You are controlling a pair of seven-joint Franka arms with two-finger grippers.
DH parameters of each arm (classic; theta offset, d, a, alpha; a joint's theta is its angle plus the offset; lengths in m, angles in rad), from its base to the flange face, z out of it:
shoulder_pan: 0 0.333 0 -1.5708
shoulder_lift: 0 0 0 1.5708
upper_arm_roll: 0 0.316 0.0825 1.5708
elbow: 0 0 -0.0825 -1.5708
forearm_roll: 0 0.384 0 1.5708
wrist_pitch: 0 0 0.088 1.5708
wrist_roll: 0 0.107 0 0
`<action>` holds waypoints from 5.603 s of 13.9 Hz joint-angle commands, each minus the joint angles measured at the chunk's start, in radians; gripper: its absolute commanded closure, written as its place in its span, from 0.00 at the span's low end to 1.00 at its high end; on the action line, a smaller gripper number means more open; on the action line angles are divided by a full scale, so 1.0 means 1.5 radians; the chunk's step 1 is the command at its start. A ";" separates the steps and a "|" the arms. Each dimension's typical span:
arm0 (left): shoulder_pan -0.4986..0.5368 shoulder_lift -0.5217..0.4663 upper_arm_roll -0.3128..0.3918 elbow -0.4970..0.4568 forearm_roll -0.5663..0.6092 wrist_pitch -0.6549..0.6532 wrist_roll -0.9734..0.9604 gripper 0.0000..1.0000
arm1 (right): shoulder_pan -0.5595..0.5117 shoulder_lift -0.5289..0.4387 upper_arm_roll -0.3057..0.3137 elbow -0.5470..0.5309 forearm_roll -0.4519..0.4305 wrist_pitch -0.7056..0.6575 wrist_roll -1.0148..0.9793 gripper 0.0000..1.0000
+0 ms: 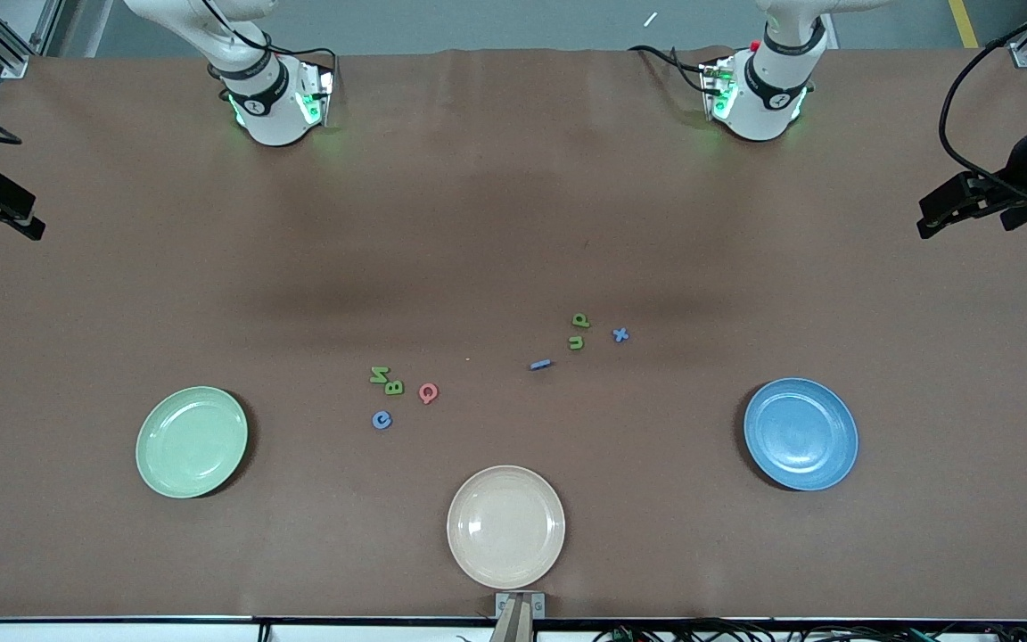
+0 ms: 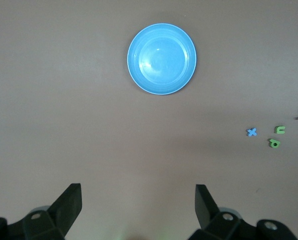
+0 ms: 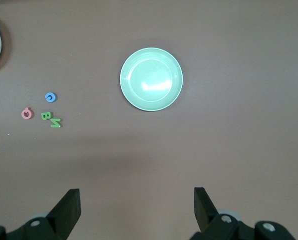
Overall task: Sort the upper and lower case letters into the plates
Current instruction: 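Reach both grippers down toward the scattered foam letters, then grasp the blue C with the right gripper while the left gripper grasps the blue x, then drop the blue x into the blue plate while the right gripper lifts the C, then release the blue C onto the green plate while the left gripper returns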
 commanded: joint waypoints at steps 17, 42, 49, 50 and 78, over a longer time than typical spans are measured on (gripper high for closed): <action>-0.110 0.124 -0.056 -0.229 -0.001 0.338 -0.140 0.00 | 0.058 0.238 0.002 0.010 0.039 0.149 -0.004 0.00; -0.282 0.384 -0.057 -0.275 0.072 0.605 -0.596 0.73 | 0.285 0.623 -0.005 0.102 0.017 0.504 0.635 0.30; -0.219 0.349 -0.045 -0.247 0.077 0.613 -0.564 1.00 | 0.286 0.613 -0.001 0.101 0.030 0.474 0.634 0.32; -0.181 0.346 -0.045 -0.224 0.084 0.613 -0.535 1.00 | 0.286 0.612 -0.001 0.100 0.030 0.472 0.635 0.32; -0.312 0.390 -0.085 -0.206 0.145 0.616 -0.459 0.17 | 0.123 0.571 -0.100 0.135 -0.008 0.367 0.024 0.03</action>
